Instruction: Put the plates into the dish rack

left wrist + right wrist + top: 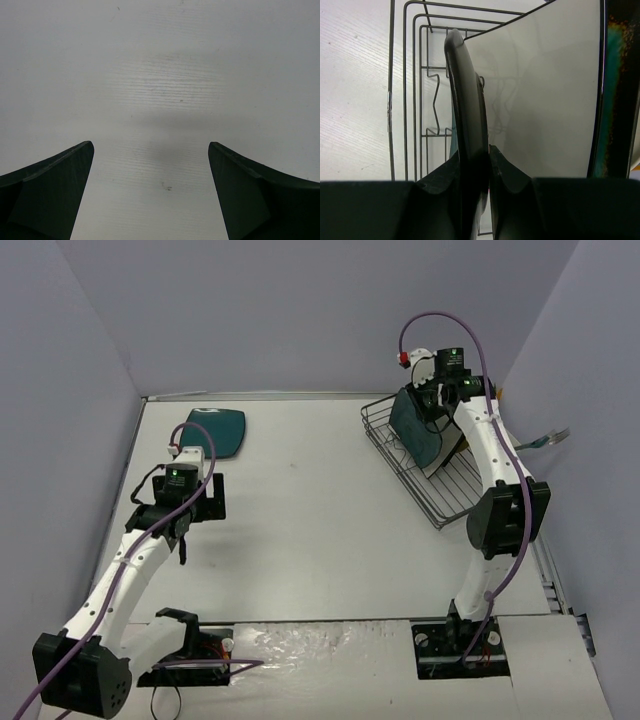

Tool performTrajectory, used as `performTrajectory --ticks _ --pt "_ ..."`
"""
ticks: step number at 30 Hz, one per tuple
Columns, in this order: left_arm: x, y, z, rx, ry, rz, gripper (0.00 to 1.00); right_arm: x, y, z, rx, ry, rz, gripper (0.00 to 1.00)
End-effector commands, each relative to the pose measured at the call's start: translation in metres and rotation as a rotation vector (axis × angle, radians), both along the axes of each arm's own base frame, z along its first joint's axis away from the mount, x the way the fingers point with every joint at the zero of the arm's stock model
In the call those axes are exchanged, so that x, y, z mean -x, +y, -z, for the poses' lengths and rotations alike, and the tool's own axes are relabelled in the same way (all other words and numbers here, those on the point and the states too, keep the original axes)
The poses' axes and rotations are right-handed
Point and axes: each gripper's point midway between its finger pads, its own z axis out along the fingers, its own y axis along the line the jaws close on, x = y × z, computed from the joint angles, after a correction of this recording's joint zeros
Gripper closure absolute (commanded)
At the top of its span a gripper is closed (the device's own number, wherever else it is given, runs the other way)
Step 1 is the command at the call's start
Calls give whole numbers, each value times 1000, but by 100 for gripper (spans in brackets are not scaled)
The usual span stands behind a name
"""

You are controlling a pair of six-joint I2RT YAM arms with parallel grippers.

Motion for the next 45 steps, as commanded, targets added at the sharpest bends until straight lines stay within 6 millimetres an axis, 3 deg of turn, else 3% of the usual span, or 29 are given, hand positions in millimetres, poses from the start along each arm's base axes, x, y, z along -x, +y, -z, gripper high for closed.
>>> performTrajectory --ticks 1,8,11,21,31,45 --pt "-20 4 -25 -10 -90 -17 3 -28 -22 -88 70 -288 34 100" --pt "-22 4 -25 -10 -89 -20 3 -8 -21 -137 47 -387 29 100" --pt "-21 6 -25 -3 -90 -28 3 -7 -25 -137 60 -388 31 100" --pt "-20 8 -23 -3 -80 -39 3 -23 -19 -92 41 -293 -6 100" --pt "-20 7 -23 3 -80 -35 3 -28 -9 -79 -7 -268 -40 100" --pt "-19 7 -20 1 -71 -36 3 -44 -2 -16 -31 -137 -42 100"
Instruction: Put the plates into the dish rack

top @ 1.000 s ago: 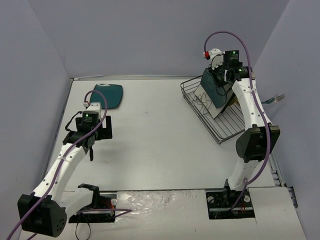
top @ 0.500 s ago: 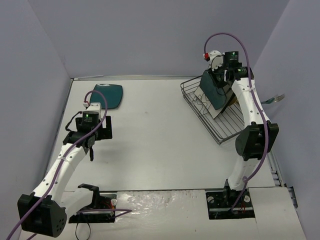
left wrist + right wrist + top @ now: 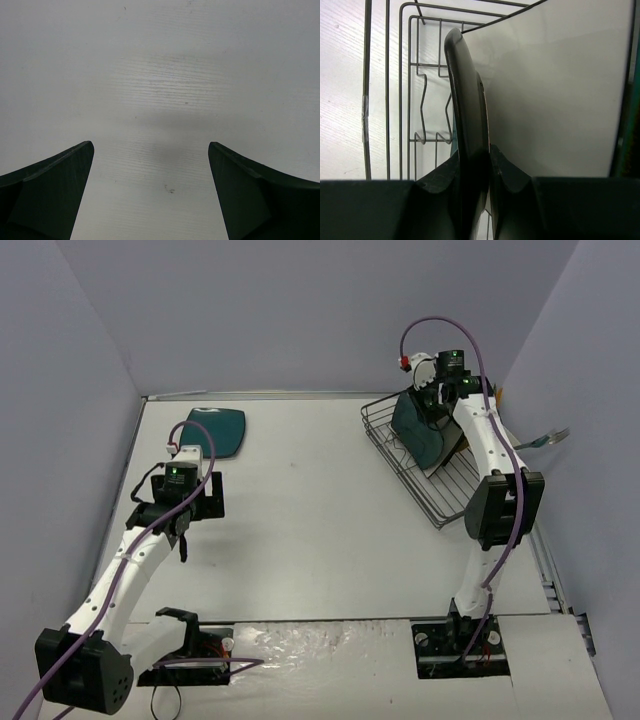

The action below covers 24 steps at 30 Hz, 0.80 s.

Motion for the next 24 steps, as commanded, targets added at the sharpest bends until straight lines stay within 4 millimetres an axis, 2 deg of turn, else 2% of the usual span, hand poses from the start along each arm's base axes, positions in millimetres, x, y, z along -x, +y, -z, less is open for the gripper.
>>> performTrajectory --ticks 1,9,12,14,18,21,24 --pt "-17 0 -25 10 -83 -7 3 -30 8 -44 -42 -175 -12 100" --pt "-17 1 -24 5 -77 -8 3 -38 15 -26 -99 -125 21 100" --pt "-16 1 -23 1 -74 -8 3 -38 14 -20 -94 -107 40 92" --pt "-16 1 -22 -2 -71 -7 3 -38 12 -19 -90 -99 54 90" --pt "-16 2 -23 -3 -71 -10 3 -34 11 -25 -90 -98 59 100" --pt "-16 1 -22 0 -70 -9 3 -33 11 -26 -92 -92 58 93" --pt "-17 1 -22 0 -68 -6 3 -27 13 -25 -96 -67 45 100"
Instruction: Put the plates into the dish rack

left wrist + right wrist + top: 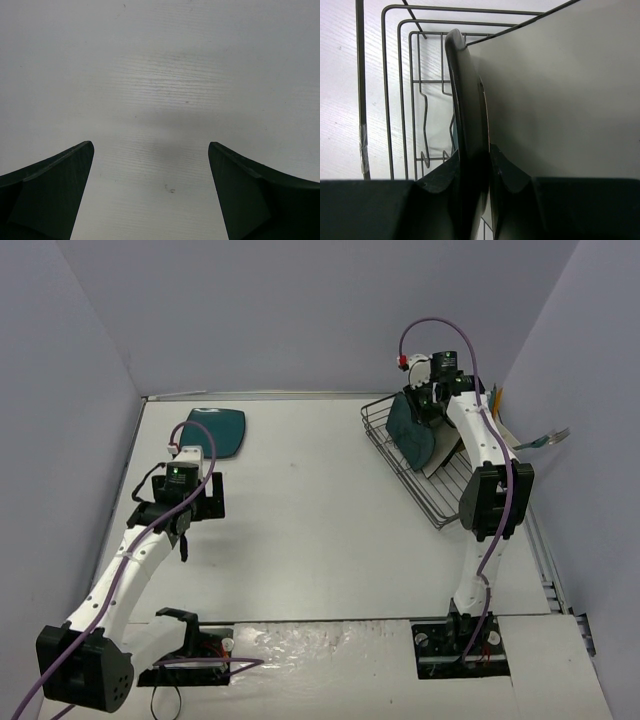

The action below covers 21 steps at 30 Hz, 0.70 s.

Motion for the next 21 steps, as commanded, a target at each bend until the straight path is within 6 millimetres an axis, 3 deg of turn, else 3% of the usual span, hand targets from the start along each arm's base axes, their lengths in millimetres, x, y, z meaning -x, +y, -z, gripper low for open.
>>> performTrajectory --ticks 1,5,12,16,21 --pt "-16 1 -25 4 -80 -5 3 -9 6 -47 -32 -105 -13 100" --pt "-16 1 -25 4 -78 -5 3 -5 9 -48 -46 -93 -28 99" --pt "-16 0 -25 4 -76 -6 3 -4 0 -43 -25 -79 3 53" --pt "-18 0 -22 13 -71 -16 3 -4 -1 -52 -29 -98 13 39" --pt "-24 -5 -19 105 -66 -78 3 3 -3 -78 -36 -147 47 23"
